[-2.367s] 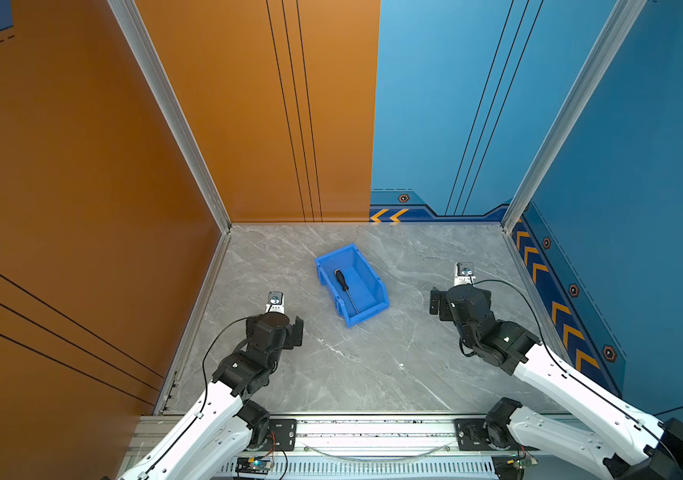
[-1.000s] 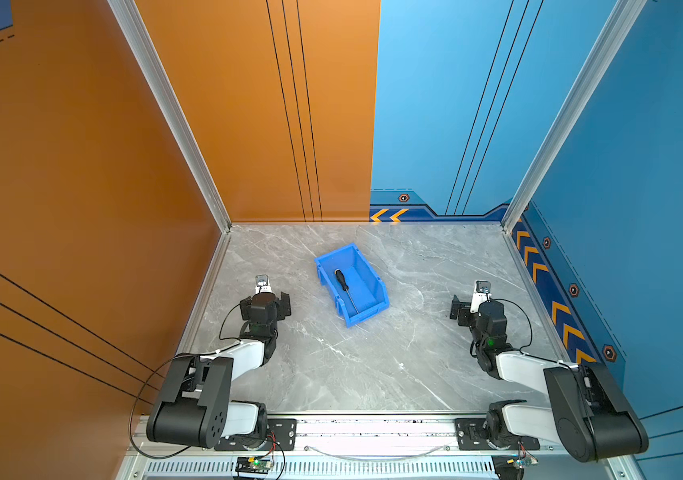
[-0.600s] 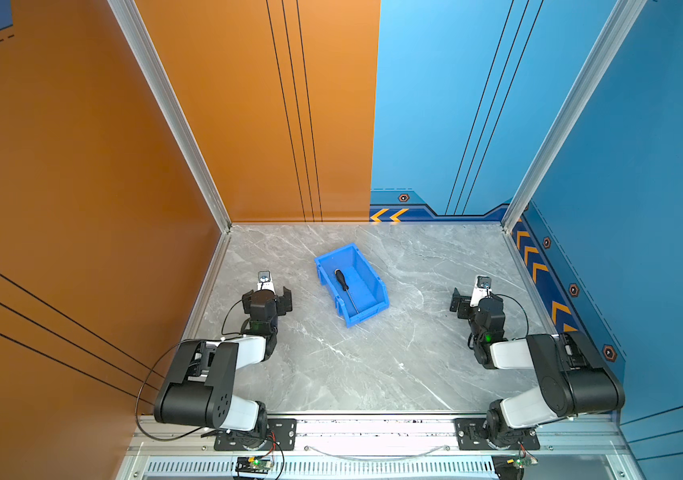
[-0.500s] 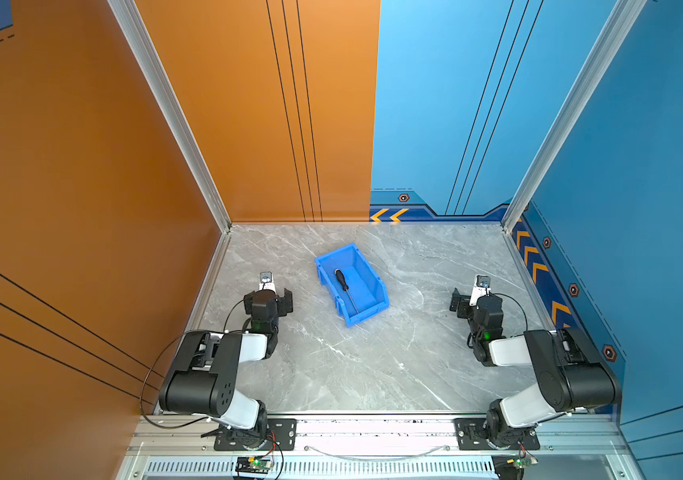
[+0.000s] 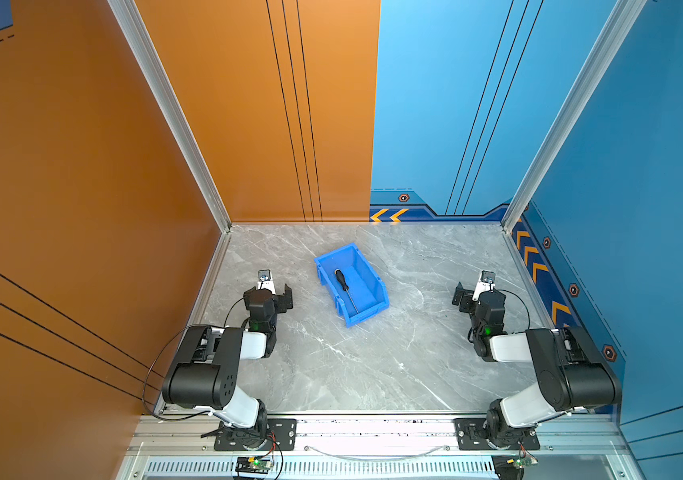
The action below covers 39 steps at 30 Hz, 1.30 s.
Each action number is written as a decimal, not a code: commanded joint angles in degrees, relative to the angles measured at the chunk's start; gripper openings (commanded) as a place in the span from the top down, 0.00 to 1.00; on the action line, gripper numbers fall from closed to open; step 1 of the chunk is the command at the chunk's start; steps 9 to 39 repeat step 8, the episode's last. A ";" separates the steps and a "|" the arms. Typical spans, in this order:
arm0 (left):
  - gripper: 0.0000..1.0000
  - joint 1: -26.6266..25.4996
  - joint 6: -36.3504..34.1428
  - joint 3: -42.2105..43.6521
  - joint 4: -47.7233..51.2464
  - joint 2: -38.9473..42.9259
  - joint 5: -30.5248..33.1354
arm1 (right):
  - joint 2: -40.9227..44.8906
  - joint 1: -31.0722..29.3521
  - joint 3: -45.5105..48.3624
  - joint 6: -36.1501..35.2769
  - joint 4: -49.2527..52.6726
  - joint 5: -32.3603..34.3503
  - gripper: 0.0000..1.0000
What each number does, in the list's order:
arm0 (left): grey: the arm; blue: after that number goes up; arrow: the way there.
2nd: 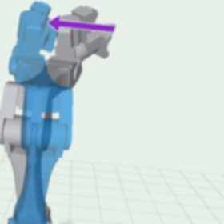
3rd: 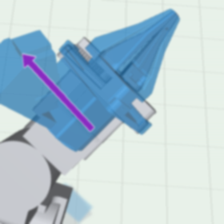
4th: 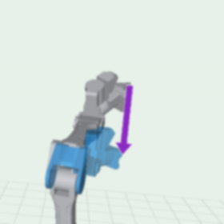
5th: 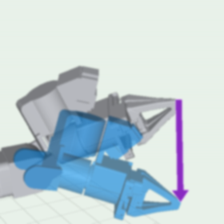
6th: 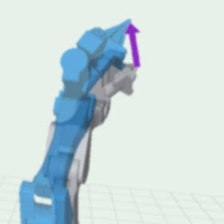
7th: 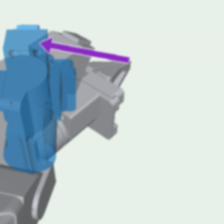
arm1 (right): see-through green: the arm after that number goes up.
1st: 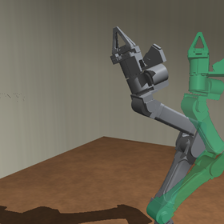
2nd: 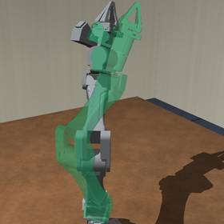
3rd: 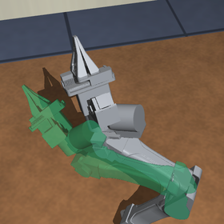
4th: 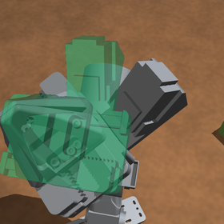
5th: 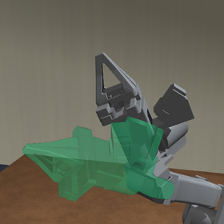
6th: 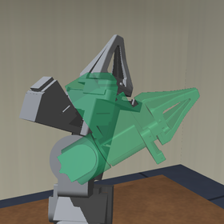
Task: Put the screwdriver in the bin
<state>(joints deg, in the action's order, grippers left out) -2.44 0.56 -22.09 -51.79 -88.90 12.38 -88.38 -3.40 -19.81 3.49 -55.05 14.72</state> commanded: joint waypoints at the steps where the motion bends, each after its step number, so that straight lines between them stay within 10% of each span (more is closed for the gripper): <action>1: 0.02 -0.30 -1.53 0.40 -1.30 -0.77 -1.70 | -0.22 0.15 -0.53 1.15 0.91 1.11 0.00; 39: 0.02 0.33 -1.35 0.23 -0.86 -0.73 -2.94 | -0.22 0.15 -0.54 1.10 0.91 1.06 0.00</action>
